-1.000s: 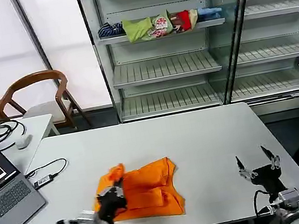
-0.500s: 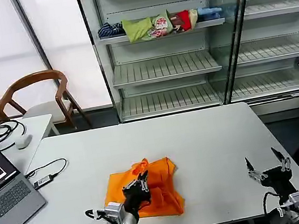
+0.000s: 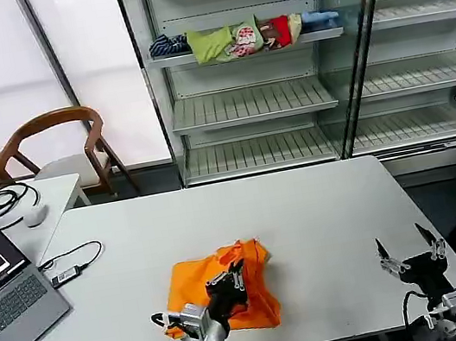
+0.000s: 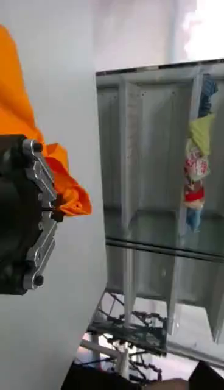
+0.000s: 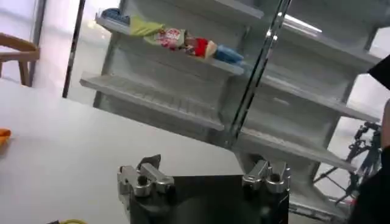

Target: Fold and organize the clothes.

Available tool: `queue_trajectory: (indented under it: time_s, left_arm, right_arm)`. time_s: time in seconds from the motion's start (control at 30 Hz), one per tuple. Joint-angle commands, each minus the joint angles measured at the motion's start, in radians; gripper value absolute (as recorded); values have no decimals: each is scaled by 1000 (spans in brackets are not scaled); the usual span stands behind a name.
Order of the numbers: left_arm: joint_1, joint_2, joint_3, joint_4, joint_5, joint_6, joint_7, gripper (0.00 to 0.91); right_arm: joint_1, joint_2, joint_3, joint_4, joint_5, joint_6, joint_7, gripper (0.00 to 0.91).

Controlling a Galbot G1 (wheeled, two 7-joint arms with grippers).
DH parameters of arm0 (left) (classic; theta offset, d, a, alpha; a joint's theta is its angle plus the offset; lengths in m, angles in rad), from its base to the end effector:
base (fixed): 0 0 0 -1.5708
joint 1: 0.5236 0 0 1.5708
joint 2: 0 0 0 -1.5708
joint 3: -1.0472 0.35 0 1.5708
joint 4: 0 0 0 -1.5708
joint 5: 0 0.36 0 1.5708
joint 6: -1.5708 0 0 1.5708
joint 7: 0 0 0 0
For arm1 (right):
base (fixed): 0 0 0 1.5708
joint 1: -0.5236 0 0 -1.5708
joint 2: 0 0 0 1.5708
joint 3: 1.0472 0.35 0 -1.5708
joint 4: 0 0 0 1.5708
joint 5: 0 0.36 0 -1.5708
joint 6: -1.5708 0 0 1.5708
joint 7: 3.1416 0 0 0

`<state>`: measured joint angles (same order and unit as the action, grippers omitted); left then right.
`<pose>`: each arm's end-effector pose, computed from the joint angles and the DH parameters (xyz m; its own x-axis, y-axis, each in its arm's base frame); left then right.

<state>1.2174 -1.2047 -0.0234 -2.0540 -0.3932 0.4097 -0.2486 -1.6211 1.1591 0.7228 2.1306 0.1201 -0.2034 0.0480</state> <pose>0.2375 -0.0773 -0.2695 -0.8769 0.3863 0.2860 0.3767 0.9219 -0.0903 0.1852 -0.1189 -0.2643 -0.9855 0.0533 0.1613 -0.0037 0.9425 -0.3341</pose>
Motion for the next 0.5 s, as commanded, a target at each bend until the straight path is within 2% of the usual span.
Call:
queue_trajectory:
  time_s: [0.03, 0.37, 0.5]
  left_arm:
    - [-26, -14, 21, 54, -3, -37, 20, 907]
    - [-30, -23, 28, 17, -63, -107, 91, 907]
    - [-34, -6, -23, -22, -52, -130, 99, 907]
  right_arm:
    - [-2, 0, 4, -1, 2, 0, 0, 907]
    - [6, 1, -2, -7, 2, -1, 0, 907]
    - [16, 1, -10, -8, 3, -2, 0, 907]
